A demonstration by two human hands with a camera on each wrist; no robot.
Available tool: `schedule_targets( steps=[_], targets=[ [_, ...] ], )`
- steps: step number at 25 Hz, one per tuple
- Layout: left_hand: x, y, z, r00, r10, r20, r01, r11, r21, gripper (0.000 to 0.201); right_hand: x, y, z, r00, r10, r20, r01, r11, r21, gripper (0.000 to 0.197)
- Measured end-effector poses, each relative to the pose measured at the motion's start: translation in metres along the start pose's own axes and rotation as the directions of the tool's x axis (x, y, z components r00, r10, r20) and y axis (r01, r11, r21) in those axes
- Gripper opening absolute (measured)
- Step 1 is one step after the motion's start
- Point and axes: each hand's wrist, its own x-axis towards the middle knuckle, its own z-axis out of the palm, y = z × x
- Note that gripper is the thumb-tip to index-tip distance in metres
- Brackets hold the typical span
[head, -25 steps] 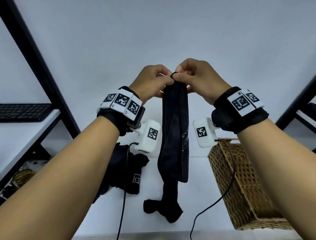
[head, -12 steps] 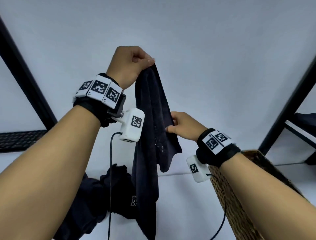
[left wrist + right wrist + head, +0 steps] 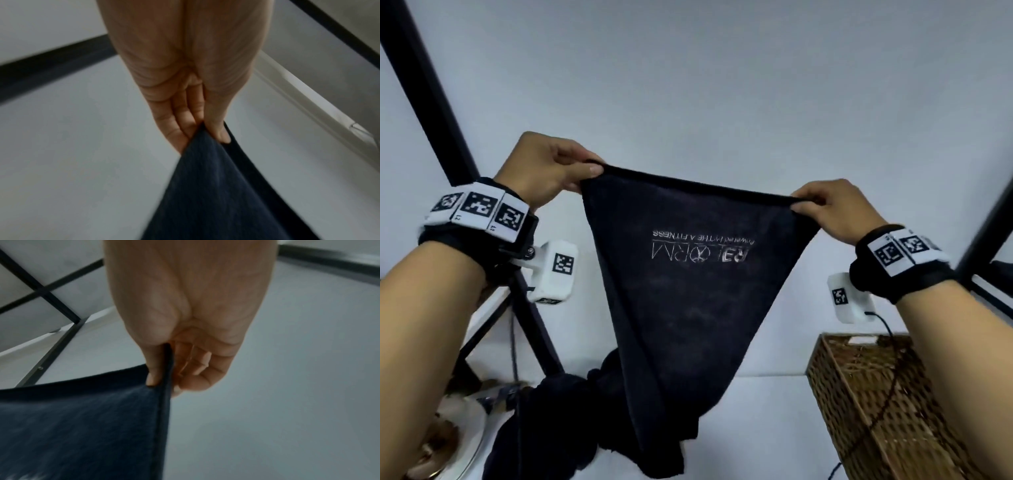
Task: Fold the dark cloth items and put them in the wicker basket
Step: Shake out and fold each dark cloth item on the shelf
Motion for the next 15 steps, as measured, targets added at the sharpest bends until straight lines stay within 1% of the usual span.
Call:
schedule_targets(
  steps=[1, 2, 3, 4, 5, 6, 7, 9, 10, 11, 13, 15],
  targets=[
    [-0.001, 0.0, -0.005, 1.0, -0.004, 0.007, 0.003, 1.0, 0.027, 0.014, 0.002, -0.003, -0.01, 0.999, -0.01, -0.04, 0.009, 1.0, -0.019, 0.01],
    [-0.001, -0.001, -0.009, 1.0, -0.004, -0.023, 0.005, 0.999, 0.04, 0.013, 0.005, -0.006, -0.02, 0.995, -0.023, -0.102, 0.02, 0.999, -0.029, 0.012],
    [0.0, -0.001, -0.012, 0.997, 0.001, -0.079, 0.002, 0.999, 0.042, 0.013, 0.007, -0.008, -0.029, 0.984, -0.033, -0.172, 0.031, 0.999, -0.018, 0.013],
    [0.0, -0.001, -0.013, 0.99, 0.007, -0.143, -0.003, 1.0, 0.03, 0.013, 0.01, -0.011, -0.038, 0.973, -0.036, -0.227, 0.044, 0.999, 0.03, 0.012],
    [0.0, -0.001, -0.011, 0.981, 0.005, -0.193, -0.004, 1.0, 0.007, 0.014, 0.012, -0.013, -0.047, 0.968, -0.023, -0.248, 0.052, 0.992, 0.111, 0.009],
    [0.0, -0.001, -0.006, 0.975, -0.011, -0.22, 0.006, 1.0, -0.023, 0.015, 0.014, -0.013, -0.054, 0.97, -0.01, -0.242, 0.055, 0.981, 0.184, 0.005],
    [0.0, -0.002, 0.0, 0.975, -0.039, -0.22, 0.027, 0.998, -0.054, 0.016, 0.014, -0.011, -0.058, 0.974, 0.004, -0.226, 0.045, 0.976, 0.213, 0.005],
    [0.0, -0.005, 0.017, 0.979, -0.117, -0.168, 0.098, 0.988, -0.118, 0.015, 0.016, -0.001, -0.06, 0.975, 0.037, -0.219, -0.007, 0.991, 0.135, 0.002],
    [0.003, -0.005, 0.026, 0.978, -0.164, -0.129, 0.145, 0.978, -0.149, 0.014, 0.02, 0.006, -0.06, 0.97, 0.06, -0.235, -0.042, 0.996, 0.082, 0.004],
    [0.006, -0.005, 0.036, 0.973, -0.214, -0.089, 0.197, 0.966, -0.168, 0.013, 0.026, 0.015, -0.059, 0.966, 0.092, -0.241, -0.076, 0.994, 0.073, 0.006],
    [0.016, -0.003, 0.052, 0.96, -0.276, -0.054, 0.261, 0.946, -0.19, 0.013, 0.041, 0.032, -0.054, 0.963, 0.164, -0.214, -0.127, 0.976, 0.177, 0.011],
    [0.031, 0.006, 0.066, 0.957, -0.27, -0.106, 0.238, 0.939, -0.247, 0.018, 0.056, 0.044, -0.057, 0.95, 0.193, -0.247, -0.118, 0.951, 0.286, 0.01]
  ],
)
